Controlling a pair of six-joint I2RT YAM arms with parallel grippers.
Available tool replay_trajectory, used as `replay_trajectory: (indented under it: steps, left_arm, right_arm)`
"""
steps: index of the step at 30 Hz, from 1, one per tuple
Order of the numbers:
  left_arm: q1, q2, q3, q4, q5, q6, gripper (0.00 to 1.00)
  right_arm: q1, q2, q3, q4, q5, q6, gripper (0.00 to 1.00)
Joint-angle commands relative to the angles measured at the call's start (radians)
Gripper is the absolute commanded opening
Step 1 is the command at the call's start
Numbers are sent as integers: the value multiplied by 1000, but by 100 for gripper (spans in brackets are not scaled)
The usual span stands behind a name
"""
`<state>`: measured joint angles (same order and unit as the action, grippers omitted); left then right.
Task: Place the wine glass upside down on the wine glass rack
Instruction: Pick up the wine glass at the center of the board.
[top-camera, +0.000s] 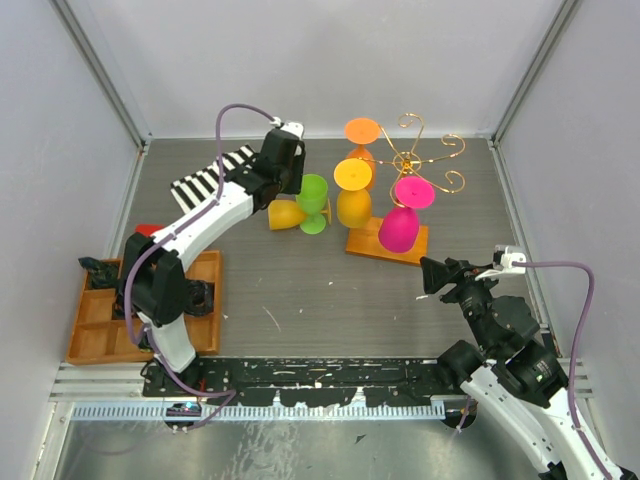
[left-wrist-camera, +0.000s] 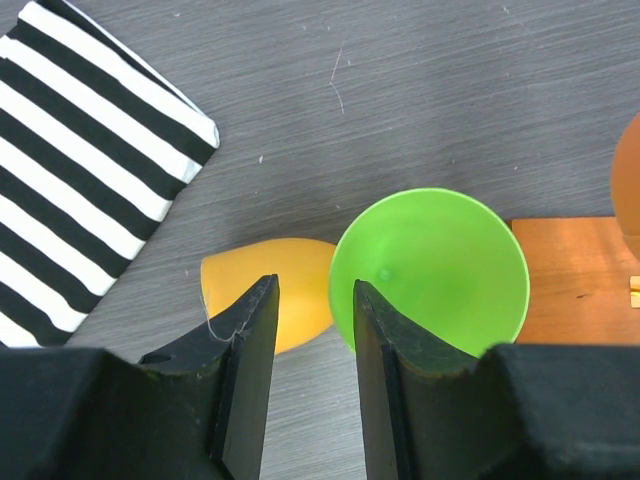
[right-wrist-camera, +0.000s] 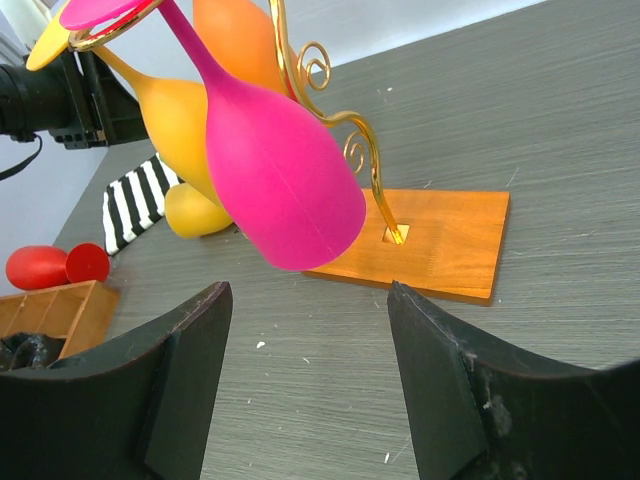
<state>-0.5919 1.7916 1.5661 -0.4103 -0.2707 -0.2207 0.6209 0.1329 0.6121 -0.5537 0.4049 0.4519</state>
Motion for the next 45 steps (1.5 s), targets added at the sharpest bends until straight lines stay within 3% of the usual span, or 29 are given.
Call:
replay_trajectory:
  steps: [1, 13, 20, 26, 45]
  left_arm:
    - [-3, 42, 74, -31, 1, 7, 42]
    - [-9, 109, 131, -96, -22, 14, 35]
    - [-12, 114, 131, -101, -20, 19, 22]
    - [-23, 124, 146, -119, -25, 36, 18]
    - [-50, 93, 150, -224, -29, 49, 8]
  right_arm:
    - [7, 2, 4, 44, -9, 9, 69]
    - [7, -2, 0, 49, -8, 10, 70]
    - [7, -4, -1, 48, -10, 9, 69]
    - [7, -7, -2, 49, -11, 11, 69]
    - [7, -7, -5, 50, -10, 10, 70]
